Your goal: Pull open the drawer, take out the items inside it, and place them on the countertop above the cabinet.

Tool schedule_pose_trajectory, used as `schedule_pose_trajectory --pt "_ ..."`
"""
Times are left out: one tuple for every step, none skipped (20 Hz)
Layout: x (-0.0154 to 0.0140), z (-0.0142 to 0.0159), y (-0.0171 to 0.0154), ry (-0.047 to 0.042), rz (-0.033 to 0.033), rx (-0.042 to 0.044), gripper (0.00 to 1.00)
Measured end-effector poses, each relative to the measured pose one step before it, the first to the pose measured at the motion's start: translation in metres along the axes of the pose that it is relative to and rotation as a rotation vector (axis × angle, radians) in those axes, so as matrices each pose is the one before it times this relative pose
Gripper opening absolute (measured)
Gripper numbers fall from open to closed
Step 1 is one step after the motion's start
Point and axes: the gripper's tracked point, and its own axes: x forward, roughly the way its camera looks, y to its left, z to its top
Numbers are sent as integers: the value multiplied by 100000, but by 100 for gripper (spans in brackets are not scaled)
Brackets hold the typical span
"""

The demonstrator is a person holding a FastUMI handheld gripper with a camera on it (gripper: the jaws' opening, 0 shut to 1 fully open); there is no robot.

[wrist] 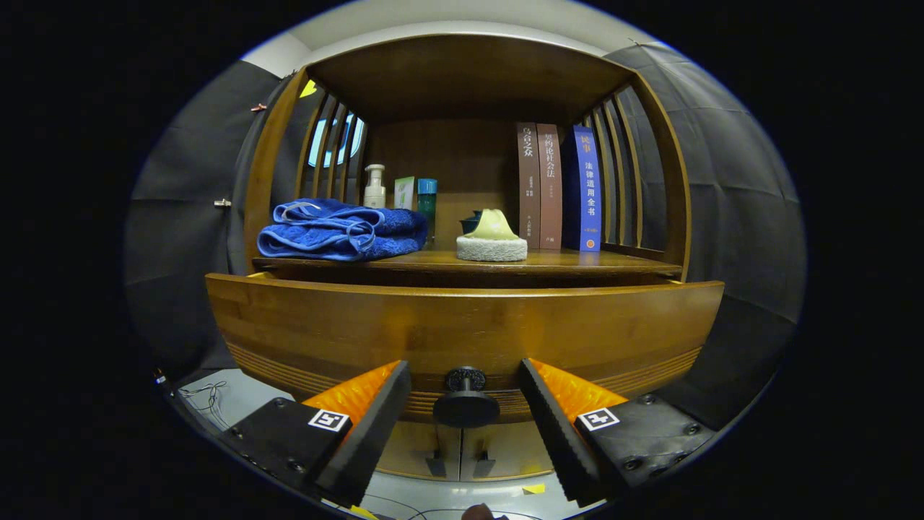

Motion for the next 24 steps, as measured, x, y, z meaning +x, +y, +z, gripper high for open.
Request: schedule_pose_trajectory --pt "499 86 -3 -82 -5 101 99" --pt "507 44 -33 -172 -15 -26 99" --pt "413 50 60 -32 -57 -170 99" --pt "484 36 22 -283 -8 -104 99" --pt "401 42 41 -6 -41 -88 99" --pt "382 75 18 -179 -7 60 99" --pt "458 126 -25 -125 -82 49 99" --pt "392 96 3 -71 -36 190 99" --pt "421 50 71 36 -54 161 99" --pt "340 25 22 199 -10 27 99" --pt "356 38 20 253 -68 75 99" --pt "385 106 7 143 -24 102 99" --pt "288 -9 53 81 -155 53 100" --pt "238 51 93 -72 -70 -161 100" --pt "-2 -104 -79 -204 -634 -831 99" --pt "-88 132 -50 -1240 -235 -680 99" --pt "46 -44 66 65 -8 -133 99" --pt "-87 65 34 -365 68 -181 99" --pt "90 -180 -8 634 98 -492 99" --pt "-97 -32 26 138 407 -280 99" --pt "-63 45 98 237 958 420 99" --pt "-6 93 47 101 717 710 100" --pt "-118 133 -266 -92 -465 92 100" --pt "-231 364 -231 -740 -429 -291 100"
